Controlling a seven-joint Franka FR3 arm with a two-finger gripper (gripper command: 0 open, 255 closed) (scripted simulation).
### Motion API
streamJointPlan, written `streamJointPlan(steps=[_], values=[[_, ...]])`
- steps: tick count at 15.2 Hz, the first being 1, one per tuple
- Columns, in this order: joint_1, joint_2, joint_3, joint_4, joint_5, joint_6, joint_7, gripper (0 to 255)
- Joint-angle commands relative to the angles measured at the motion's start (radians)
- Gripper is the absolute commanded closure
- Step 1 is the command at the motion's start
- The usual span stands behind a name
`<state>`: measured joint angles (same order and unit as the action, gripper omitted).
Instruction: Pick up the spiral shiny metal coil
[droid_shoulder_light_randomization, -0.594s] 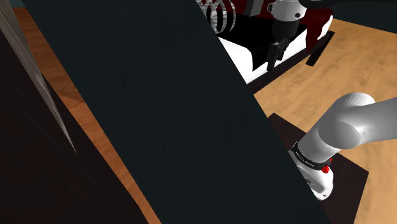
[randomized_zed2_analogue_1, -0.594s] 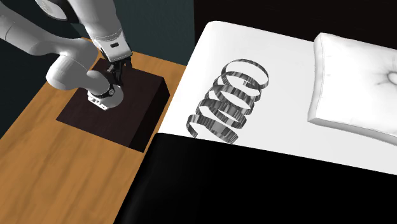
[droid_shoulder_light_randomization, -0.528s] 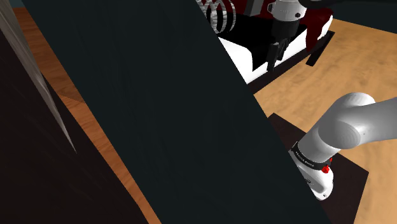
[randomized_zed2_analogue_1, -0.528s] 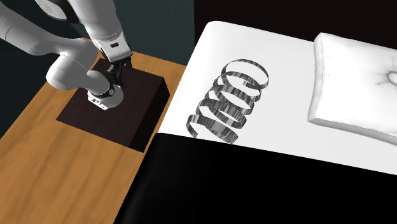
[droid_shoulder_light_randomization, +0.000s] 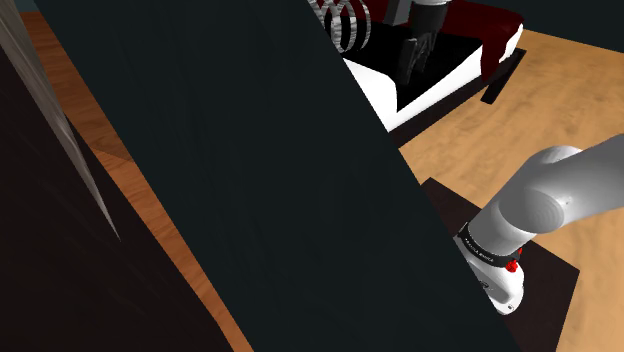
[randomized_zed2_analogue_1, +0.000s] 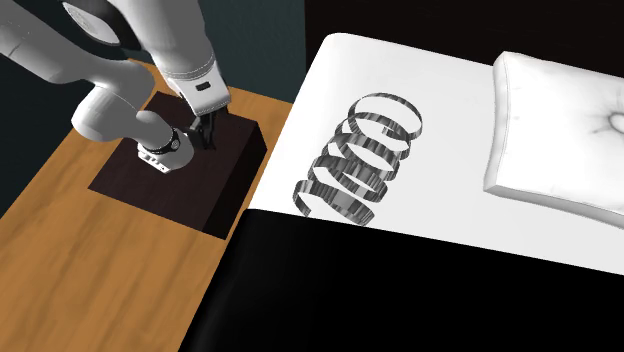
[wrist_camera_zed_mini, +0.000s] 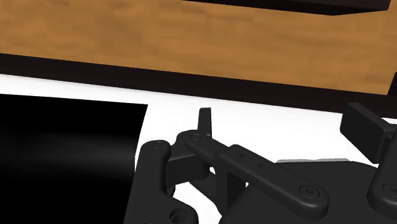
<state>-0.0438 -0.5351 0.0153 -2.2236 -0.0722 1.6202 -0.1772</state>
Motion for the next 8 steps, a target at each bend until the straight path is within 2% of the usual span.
streamJointPlan(steps=[1,8], values=[[-0.006,0.067,-0.016,0.081,0.003,-0.001,-0.017,0],[-0.024,0.307,-0.067,0.377,0.034,-0.020,-0.076,0]])
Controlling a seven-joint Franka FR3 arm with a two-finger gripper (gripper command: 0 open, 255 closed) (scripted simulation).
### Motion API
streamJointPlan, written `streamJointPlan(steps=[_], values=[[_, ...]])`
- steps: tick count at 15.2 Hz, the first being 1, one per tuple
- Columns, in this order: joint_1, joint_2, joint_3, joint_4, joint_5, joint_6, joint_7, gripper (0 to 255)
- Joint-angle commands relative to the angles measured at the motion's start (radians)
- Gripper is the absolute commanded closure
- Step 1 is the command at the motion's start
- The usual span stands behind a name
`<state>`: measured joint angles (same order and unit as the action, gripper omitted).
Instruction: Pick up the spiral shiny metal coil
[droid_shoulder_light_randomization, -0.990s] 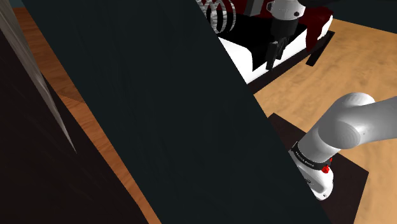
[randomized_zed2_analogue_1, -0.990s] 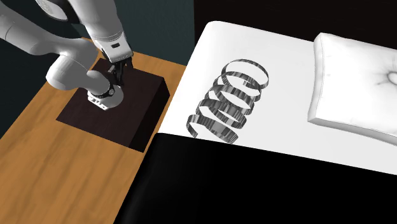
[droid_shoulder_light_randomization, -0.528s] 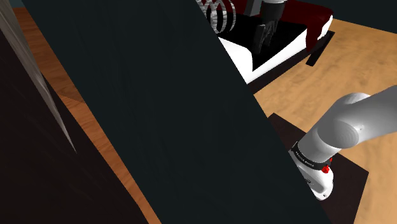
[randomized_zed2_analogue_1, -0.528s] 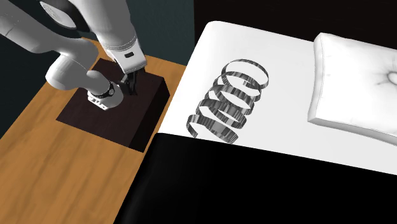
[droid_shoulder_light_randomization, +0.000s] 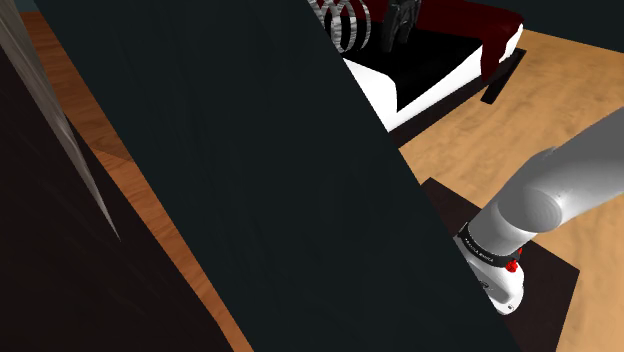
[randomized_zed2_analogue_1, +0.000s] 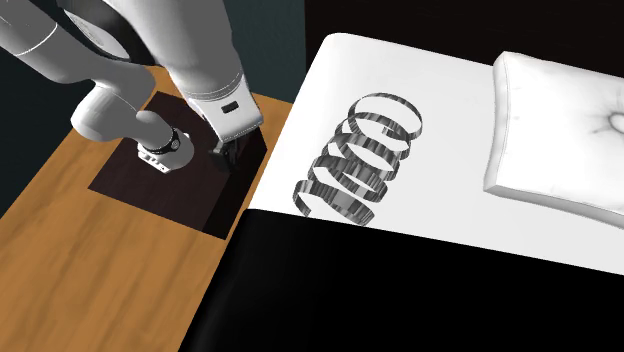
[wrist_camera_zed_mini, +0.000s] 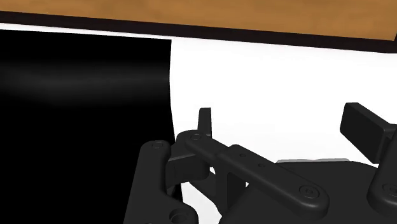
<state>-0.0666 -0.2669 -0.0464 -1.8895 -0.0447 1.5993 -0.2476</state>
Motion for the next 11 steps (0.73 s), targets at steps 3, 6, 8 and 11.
streamJointPlan(steps=[3,6,8,11], values=[[-0.010,0.148,-0.025,0.193,0.030,-0.025,-0.031,0],[-0.023,0.265,-0.043,0.363,0.058,-0.066,-0.057,0],[-0.034,0.350,-0.054,0.494,0.081,-0.103,-0.074,0],[-0.058,0.488,-0.066,0.712,0.118,-0.174,-0.093,0]])
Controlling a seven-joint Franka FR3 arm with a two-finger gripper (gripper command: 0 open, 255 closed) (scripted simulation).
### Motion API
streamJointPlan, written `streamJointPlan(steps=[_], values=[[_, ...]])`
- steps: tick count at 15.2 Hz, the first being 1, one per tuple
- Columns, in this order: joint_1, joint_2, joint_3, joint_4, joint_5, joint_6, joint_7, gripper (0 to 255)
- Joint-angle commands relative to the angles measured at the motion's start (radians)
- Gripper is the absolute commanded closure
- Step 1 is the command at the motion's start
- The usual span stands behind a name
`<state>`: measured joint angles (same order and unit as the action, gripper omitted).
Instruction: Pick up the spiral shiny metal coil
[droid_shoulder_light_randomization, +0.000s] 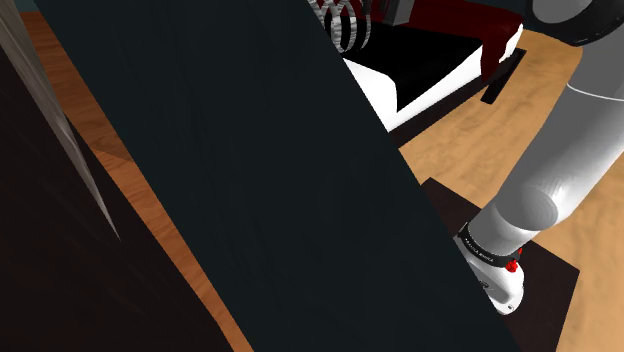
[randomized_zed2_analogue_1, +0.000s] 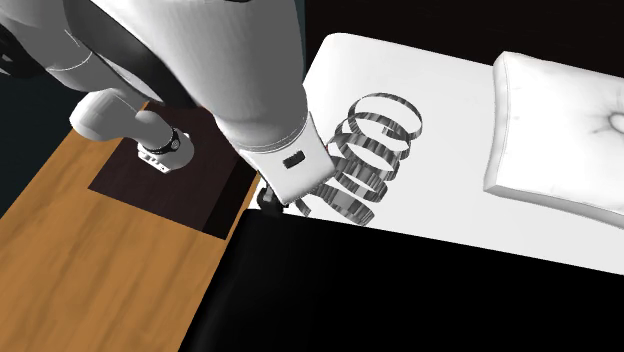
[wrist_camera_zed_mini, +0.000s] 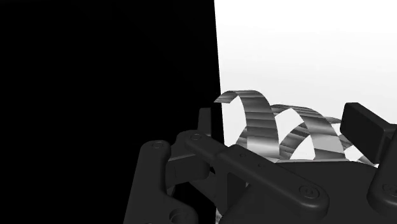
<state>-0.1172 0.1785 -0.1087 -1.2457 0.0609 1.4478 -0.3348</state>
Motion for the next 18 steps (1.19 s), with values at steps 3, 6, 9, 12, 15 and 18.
streamJointPlan(steps=[3,6,9,12,15,18], values=[[-0.005,0.017,-0.002,-0.010,0.008,0.031,-0.007,0],[-0.002,-0.003,-0.001,-0.079,0.006,0.081,-0.008,0],[-0.001,-0.012,-0.001,-0.114,0.005,0.106,-0.008,0],[-0.002,-0.013,-0.001,-0.114,0.005,0.105,-0.009,255],[-0.002,-0.013,-0.001,-0.113,0.005,0.105,-0.009,255],[-0.002,-0.013,-0.001,-0.114,0.005,0.105,-0.009,255]])
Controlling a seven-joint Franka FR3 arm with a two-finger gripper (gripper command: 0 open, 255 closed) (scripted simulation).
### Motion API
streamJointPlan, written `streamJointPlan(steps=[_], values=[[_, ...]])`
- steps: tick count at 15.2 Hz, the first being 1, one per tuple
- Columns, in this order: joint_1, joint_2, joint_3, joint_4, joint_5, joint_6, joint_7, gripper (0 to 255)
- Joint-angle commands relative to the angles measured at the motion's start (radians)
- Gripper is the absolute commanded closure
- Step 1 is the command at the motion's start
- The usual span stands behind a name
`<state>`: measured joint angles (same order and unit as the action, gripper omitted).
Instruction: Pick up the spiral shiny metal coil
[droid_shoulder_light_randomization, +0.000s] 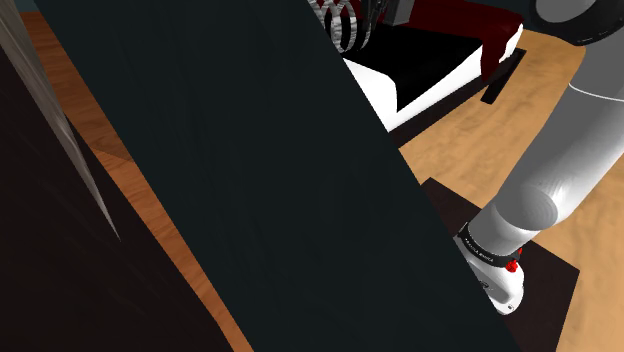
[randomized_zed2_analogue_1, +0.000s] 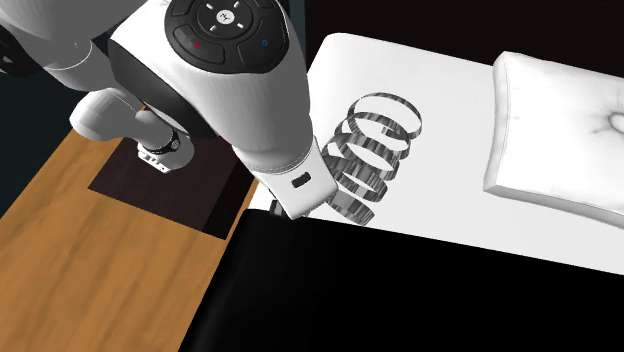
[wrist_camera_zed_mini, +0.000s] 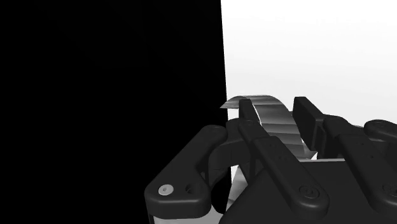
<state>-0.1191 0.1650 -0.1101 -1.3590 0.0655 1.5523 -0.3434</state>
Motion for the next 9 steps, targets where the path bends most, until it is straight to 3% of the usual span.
streamJointPlan(steps=[1,9], values=[[0.000,0.002,0.000,0.000,0.000,0.001,0.000,255],[-0.007,0.060,-0.001,0.194,0.008,-0.135,0.003,255]])
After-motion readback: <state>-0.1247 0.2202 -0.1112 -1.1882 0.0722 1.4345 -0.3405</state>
